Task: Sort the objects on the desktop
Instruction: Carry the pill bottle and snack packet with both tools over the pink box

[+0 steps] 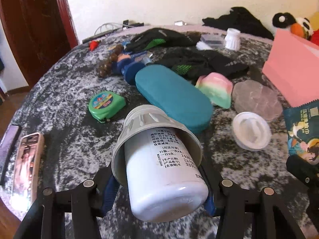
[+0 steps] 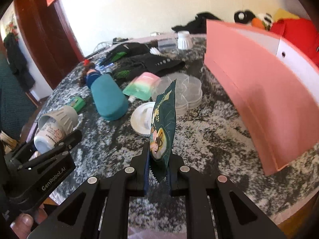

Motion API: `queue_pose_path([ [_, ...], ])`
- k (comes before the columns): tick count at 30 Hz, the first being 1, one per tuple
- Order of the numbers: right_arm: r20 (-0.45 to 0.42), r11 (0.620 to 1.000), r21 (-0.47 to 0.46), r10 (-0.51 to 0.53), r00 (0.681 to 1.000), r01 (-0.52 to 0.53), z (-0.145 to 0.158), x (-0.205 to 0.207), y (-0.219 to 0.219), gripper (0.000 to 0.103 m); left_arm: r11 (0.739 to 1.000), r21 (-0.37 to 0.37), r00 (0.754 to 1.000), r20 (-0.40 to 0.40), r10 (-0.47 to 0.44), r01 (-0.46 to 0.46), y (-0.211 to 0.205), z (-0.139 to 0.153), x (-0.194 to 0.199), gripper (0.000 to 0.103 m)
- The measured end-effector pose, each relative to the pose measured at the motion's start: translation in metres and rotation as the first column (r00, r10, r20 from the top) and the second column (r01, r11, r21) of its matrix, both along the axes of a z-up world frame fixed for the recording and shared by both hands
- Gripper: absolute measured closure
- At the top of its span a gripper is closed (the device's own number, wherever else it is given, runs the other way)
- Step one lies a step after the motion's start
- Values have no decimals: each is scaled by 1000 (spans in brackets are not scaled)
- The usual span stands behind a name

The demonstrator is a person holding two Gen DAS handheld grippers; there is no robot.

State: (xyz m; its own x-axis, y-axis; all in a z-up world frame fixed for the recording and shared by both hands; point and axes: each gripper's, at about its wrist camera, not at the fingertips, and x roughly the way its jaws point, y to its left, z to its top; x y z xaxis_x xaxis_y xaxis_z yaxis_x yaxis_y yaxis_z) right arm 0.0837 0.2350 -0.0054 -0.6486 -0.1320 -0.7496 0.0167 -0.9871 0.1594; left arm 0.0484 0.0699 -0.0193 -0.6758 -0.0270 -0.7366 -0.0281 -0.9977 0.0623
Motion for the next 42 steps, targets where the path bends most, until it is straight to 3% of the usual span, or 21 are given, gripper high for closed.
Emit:
queue_pose_path([
  [5, -78, 1000, 27, -4, 997, 6, 27, 38, -1, 89, 1000, 0, 999, -15, -31, 31, 5, 20, 30, 45],
  [15, -153, 999, -18, -40, 987, 38, 76, 103, 26, 89, 991, 30, 989, -74, -128, 131, 31, 73, 80, 45],
  [26, -244, 989, -45, -149, 958, 142, 131, 143, 89, 89, 949, 54, 941, -160, -298, 309, 120, 133, 85, 44],
  [35, -320, 961, -42, -273, 907, 274, 172, 135, 165, 89, 894, 61, 880, -217, -422, 443, 202, 174, 68, 44],
  [42, -301, 935, -35, -347, 888, 353, 172, 76, 225, 89, 862, 69, 852, -212, -479, 501, 268, 177, 9, 44],
])
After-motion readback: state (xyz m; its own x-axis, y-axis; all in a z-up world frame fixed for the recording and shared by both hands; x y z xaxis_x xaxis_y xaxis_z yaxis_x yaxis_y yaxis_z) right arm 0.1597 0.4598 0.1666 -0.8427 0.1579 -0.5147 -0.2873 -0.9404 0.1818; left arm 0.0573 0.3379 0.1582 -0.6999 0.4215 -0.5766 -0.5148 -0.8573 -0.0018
